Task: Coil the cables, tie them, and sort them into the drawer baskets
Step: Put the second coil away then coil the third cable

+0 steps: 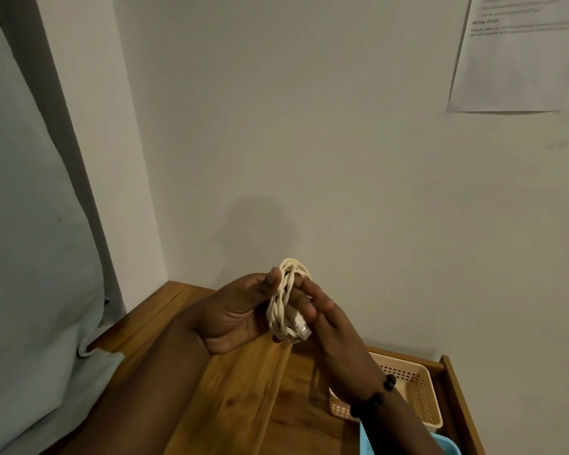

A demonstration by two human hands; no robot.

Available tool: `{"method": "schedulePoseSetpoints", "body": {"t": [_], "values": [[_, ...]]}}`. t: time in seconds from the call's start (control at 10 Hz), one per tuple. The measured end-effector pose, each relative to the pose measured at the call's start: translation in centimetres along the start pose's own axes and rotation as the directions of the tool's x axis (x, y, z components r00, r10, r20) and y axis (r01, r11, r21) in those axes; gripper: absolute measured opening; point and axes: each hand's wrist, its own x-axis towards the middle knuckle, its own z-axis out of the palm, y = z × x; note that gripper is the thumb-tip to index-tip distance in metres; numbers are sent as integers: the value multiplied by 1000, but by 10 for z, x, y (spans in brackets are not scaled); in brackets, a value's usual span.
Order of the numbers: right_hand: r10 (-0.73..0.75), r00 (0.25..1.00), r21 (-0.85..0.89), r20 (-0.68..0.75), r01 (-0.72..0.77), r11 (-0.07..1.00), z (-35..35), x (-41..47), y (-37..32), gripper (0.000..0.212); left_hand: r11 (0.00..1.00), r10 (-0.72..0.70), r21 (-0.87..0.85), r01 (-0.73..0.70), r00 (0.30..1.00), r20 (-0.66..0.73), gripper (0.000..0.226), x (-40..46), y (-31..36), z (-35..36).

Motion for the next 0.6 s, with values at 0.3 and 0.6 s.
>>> {"method": "schedulePoseSetpoints", "body": {"t": [0.3, 0.6], "values": [[-149, 977, -347, -155, 87, 934, -4, 15, 21, 36, 990, 74, 135, -27, 932, -355, 41, -5, 2, 7], [-210, 972, -535, -106, 123, 836, 14, 21, 32, 24, 520, 508, 847, 109, 758, -409, 31, -3, -23, 11]]}}
